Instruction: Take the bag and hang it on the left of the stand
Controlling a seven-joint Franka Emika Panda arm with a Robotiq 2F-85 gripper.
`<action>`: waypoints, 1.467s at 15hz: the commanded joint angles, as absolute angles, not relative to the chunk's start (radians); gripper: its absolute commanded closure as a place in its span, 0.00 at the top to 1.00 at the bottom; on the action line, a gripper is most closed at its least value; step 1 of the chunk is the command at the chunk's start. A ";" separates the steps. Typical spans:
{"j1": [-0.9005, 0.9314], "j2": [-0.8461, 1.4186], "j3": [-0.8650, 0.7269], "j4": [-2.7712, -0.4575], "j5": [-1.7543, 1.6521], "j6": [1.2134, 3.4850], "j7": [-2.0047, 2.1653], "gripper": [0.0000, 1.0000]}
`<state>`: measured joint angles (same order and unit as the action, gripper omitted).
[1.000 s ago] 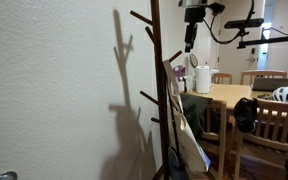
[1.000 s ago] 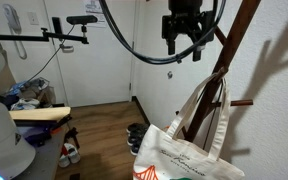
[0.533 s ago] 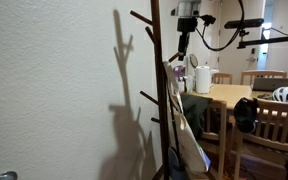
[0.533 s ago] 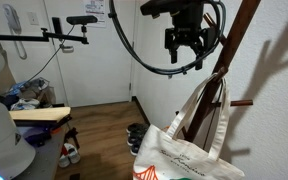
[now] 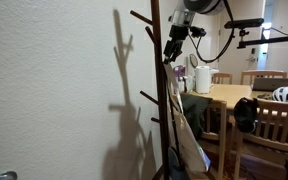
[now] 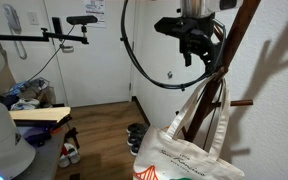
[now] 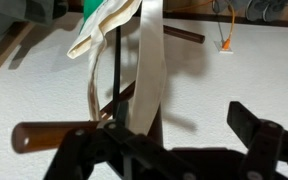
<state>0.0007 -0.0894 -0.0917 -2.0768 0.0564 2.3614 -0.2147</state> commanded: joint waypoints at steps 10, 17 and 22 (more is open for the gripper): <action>-0.059 -0.086 -0.056 -2.205 -0.117 2.608 0.264 1.00; -0.078 -0.036 -0.070 -2.199 -0.219 2.687 0.212 1.00; -0.067 -0.003 -0.072 -2.185 -0.185 2.720 0.092 0.75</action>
<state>-0.0632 -0.0295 -0.0740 -2.2035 -0.1995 2.6879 0.1712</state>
